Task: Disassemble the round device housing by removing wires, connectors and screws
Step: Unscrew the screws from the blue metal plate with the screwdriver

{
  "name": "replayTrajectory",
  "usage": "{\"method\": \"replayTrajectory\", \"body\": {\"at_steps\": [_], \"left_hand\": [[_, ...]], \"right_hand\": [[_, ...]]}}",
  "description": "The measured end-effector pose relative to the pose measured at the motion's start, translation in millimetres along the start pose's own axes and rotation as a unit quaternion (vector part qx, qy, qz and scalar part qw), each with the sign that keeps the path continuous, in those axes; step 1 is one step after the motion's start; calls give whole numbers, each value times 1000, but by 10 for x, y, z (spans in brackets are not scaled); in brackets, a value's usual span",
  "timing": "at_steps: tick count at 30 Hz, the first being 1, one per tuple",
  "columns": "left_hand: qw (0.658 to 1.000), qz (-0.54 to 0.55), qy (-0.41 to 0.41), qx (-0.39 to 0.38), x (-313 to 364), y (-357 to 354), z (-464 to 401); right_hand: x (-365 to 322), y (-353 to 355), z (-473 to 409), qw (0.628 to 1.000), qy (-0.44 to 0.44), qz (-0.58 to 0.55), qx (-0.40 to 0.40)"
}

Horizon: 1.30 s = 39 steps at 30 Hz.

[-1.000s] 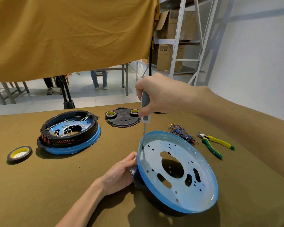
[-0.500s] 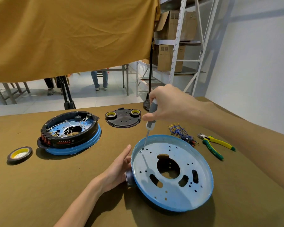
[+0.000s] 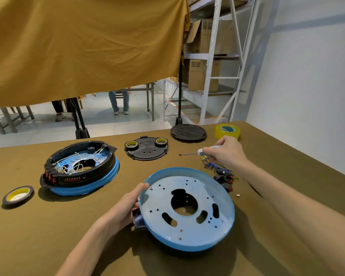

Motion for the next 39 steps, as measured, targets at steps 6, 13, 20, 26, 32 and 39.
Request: {"method": "replayTrajectory", "body": {"at_steps": [6,13,20,26,32,39], "left_hand": [[999,33,-11,17,15,245,-41],[999,45,22,2,-7,274,-32],[995,21,83,-46,-33,342,6],[995,23,75,-65,-29,247,-5],[986,-15,73,-147,-48,7,94],[988,30,62,-136,-83,-23,22]], "right_hand": [[505,-416,-39,998,-20,54,25],[702,-726,-245,987,1,151,-53],[477,-720,-336,980,28,174,-96],[-388,-1045,217,961,196,66,-185],[-618,-1430,684,929,252,110,-249],[-560,-1448,744,928,248,86,-263]]}}
Point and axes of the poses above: each hand's wrist, its own z-axis away from the middle knuckle, its own y-axis out of the back of the hand, x = y × z, the point moved 5 cm from there along -z, towards the middle knuckle, and after that the axes turned 9 degrees about y, right-handed, at the moved point
